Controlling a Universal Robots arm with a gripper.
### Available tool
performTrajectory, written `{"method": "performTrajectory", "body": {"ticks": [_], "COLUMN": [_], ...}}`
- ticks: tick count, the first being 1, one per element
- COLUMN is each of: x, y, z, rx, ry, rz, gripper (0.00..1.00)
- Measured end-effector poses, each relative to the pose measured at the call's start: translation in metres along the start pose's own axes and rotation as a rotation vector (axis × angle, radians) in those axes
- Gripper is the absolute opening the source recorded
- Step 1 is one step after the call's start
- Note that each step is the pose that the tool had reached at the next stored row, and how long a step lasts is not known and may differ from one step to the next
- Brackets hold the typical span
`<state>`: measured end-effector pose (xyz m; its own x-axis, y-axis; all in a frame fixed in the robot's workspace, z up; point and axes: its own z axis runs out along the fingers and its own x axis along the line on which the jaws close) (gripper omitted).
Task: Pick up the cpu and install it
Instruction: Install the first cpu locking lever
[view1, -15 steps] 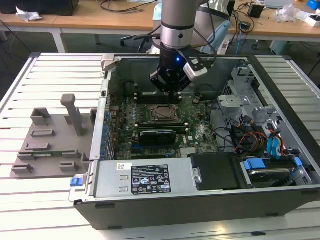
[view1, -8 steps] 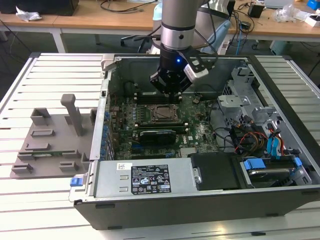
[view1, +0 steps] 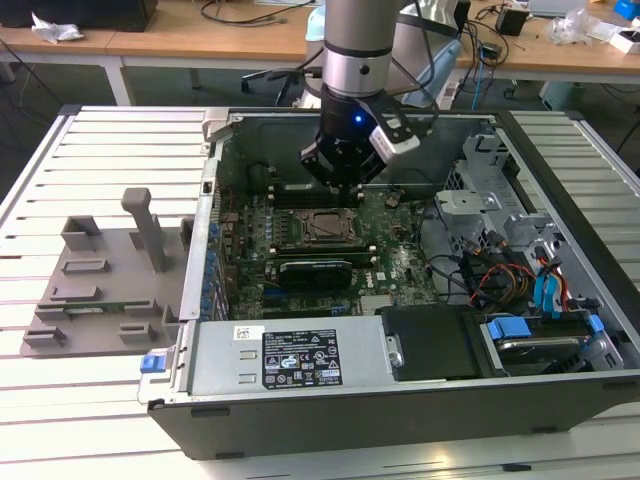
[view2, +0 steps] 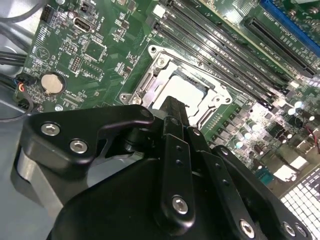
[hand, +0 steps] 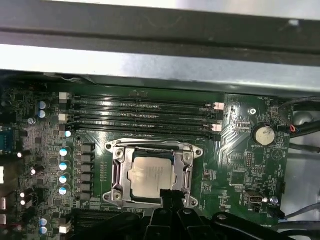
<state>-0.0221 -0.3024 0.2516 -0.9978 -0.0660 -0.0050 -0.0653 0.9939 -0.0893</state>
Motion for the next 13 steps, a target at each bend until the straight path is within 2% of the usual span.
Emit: {"method": "performTrajectory", "body": {"ticks": [7,13], "x": [-0.0001,-0.0001], "y": [-0.0014,-0.0015], "z": [-0.0150,-0.0172], "rx": [0.0026,0.0026], "ry": [0.0002,0.0001], "rz": [0.000,0.000], "gripper": [0.11,0.11]}}
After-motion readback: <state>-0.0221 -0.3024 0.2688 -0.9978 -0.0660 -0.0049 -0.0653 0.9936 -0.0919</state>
